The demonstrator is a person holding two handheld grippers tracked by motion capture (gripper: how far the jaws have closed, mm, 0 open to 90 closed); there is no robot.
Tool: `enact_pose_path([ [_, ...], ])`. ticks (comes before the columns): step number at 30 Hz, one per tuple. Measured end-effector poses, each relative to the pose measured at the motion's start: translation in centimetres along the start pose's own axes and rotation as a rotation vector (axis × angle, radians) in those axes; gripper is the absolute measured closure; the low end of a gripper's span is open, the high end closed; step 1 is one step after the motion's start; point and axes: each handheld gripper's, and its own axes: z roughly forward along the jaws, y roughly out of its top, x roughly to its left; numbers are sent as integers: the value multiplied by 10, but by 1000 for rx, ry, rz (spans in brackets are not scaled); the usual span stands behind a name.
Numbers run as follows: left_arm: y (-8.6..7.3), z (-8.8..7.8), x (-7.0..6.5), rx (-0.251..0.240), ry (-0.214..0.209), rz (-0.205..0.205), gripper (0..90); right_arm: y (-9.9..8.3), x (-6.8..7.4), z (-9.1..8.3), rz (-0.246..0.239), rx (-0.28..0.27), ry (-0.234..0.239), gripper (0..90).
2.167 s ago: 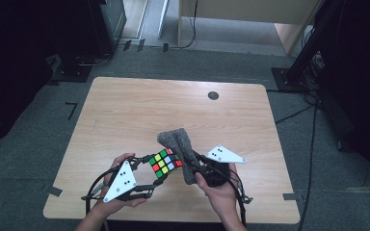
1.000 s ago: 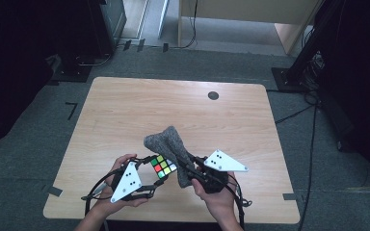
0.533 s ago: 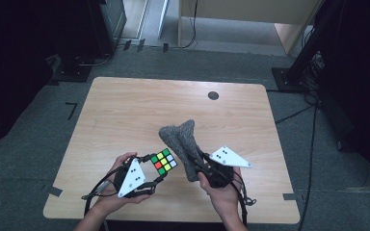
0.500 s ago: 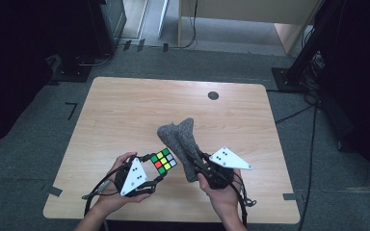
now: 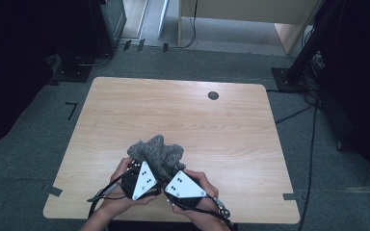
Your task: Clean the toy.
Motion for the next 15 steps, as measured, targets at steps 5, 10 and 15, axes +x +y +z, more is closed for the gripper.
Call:
enact_pose_path([
  [5,1,-4,-2,-32,-6,27,343,-3,-26,-7,71,-19,-41,732],
  [10,0,-1,-1,-29,-27,12,343,-11,-48,-11,145,32,-142,733],
  [15,-4,4,0,14,-23,-2,343,-7,-52,-18,207,-9,-129,732],
])
